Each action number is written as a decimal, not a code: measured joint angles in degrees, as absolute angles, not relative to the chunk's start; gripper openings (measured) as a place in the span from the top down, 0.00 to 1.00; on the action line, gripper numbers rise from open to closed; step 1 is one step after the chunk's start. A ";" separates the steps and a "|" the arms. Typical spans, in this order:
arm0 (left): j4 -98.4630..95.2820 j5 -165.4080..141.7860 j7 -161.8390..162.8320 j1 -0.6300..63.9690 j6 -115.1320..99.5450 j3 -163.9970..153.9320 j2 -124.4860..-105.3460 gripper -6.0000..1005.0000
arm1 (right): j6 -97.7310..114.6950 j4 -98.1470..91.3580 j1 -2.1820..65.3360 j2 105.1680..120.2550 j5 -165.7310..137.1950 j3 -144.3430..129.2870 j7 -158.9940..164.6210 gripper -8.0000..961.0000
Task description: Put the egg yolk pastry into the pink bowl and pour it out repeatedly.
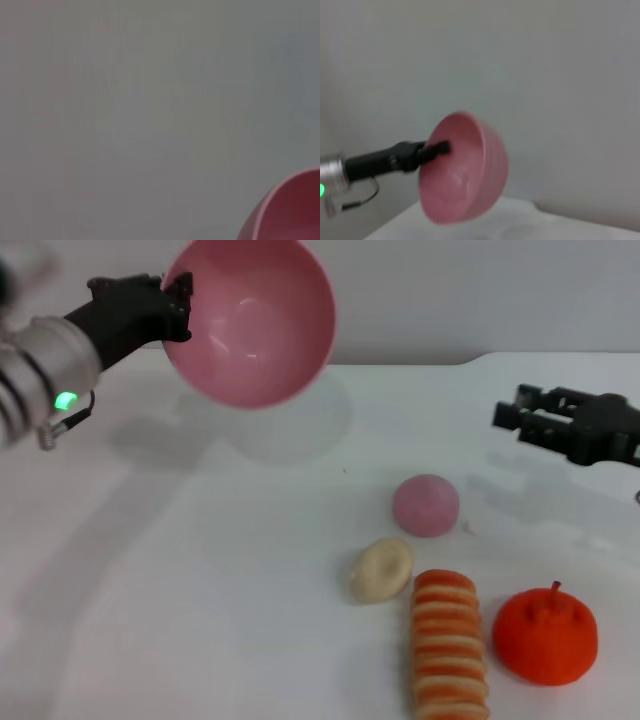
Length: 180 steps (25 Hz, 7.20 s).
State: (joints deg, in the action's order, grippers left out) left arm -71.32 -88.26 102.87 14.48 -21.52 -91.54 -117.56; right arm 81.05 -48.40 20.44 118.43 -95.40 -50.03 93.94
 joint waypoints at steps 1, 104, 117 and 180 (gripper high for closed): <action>-69.00 -89.15 107.27 16.29 -30.19 -85.86 -116.98 0.99 | 81.01 -48.66 20.97 118.42 -96.13 -50.59 94.15 0.41; -69.90 -128.16 138.71 29.44 -63.07 -80.38 -118.17 0.99 | 81.91 -62.76 30.57 118.62 -114.66 -55.53 125.21 0.47; -88.10 -116.21 106.50 5.66 -26.26 -104.12 -118.03 0.99 | 81.60 -46.46 23.85 115.42 -114.88 -34.33 113.27 0.47; -67.02 -115.39 135.29 22.44 -64.24 -66.90 -114.53 0.99 | 83.34 -46.05 29.39 118.89 -111.25 -52.10 98.53 0.47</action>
State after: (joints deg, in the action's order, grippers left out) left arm -67.02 -115.39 135.29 22.44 -64.24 -66.90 -114.53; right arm 83.34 -46.05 29.39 118.89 -111.25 -52.10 98.53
